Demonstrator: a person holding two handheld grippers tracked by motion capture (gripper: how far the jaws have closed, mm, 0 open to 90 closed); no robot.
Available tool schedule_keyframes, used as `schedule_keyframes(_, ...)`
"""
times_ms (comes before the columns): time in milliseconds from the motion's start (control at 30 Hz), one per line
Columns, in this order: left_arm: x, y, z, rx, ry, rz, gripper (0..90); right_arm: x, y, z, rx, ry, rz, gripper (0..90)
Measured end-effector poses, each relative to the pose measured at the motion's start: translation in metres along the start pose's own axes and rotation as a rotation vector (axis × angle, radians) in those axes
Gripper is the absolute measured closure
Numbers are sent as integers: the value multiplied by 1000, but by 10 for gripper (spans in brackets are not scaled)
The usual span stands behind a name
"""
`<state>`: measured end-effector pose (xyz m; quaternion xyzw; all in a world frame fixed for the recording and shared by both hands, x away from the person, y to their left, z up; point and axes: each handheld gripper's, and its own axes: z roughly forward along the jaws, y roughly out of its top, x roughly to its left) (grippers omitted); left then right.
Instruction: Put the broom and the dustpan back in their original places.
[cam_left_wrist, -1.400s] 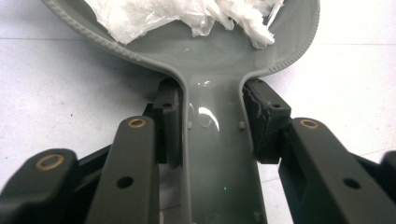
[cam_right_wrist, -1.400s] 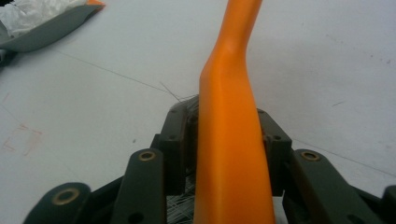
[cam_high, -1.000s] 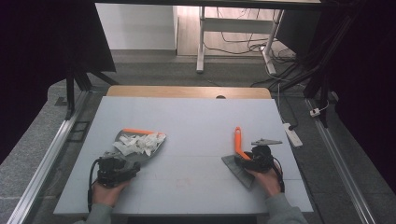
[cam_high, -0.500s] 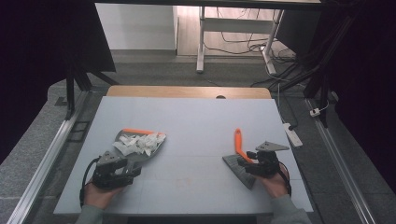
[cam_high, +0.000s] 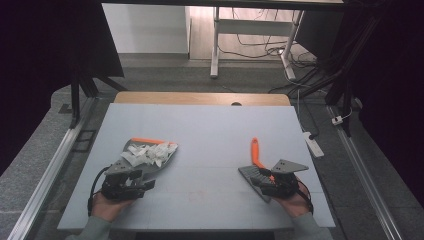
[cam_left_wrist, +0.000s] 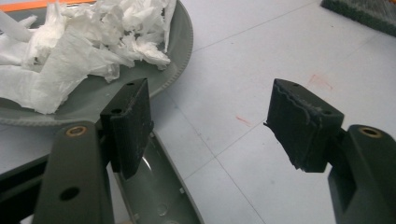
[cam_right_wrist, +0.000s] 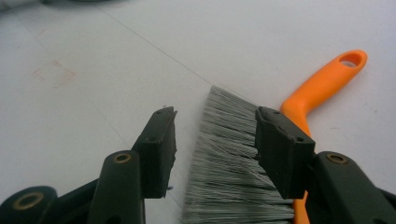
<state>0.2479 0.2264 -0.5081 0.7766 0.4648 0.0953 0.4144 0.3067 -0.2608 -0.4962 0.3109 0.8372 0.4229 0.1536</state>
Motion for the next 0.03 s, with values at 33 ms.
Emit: schedule_keyframes(33,0,0,0,1,-1,1,315,0,0,0,-4,1,-2,482)
